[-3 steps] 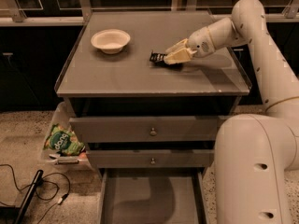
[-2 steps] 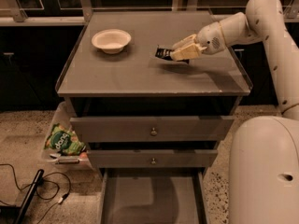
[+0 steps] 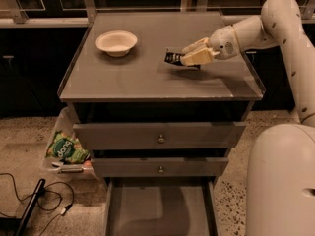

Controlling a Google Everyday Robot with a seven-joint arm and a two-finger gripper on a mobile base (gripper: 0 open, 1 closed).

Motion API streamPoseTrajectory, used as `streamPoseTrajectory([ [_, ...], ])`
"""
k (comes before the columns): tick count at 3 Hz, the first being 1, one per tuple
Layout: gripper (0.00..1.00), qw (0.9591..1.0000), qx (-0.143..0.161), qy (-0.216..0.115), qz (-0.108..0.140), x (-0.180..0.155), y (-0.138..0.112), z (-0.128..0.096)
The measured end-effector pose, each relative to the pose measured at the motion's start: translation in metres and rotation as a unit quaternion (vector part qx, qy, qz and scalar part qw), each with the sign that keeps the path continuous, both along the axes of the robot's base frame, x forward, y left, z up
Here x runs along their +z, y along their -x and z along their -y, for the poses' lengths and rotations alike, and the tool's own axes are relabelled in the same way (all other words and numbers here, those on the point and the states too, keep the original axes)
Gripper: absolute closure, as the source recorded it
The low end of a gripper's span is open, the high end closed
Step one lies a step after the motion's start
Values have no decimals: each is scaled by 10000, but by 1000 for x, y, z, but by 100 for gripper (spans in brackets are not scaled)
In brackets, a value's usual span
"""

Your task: Place rxbar chocolate into bottom drawer

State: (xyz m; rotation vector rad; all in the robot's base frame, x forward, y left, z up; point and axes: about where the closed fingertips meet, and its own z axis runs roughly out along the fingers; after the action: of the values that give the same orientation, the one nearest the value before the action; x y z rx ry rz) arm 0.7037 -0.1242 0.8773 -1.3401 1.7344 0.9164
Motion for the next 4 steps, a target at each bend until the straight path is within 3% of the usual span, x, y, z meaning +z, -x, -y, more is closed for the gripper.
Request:
streamPoseTrajectory([
  [1,100,9997,94,-78,212,7,33,19],
  [2,100,9985,104,-141,512,20,86,46],
  [3,100,9979,128,-66,637,12,138,57],
  [4,100,9924,-232,424,1132,12,181,73],
])
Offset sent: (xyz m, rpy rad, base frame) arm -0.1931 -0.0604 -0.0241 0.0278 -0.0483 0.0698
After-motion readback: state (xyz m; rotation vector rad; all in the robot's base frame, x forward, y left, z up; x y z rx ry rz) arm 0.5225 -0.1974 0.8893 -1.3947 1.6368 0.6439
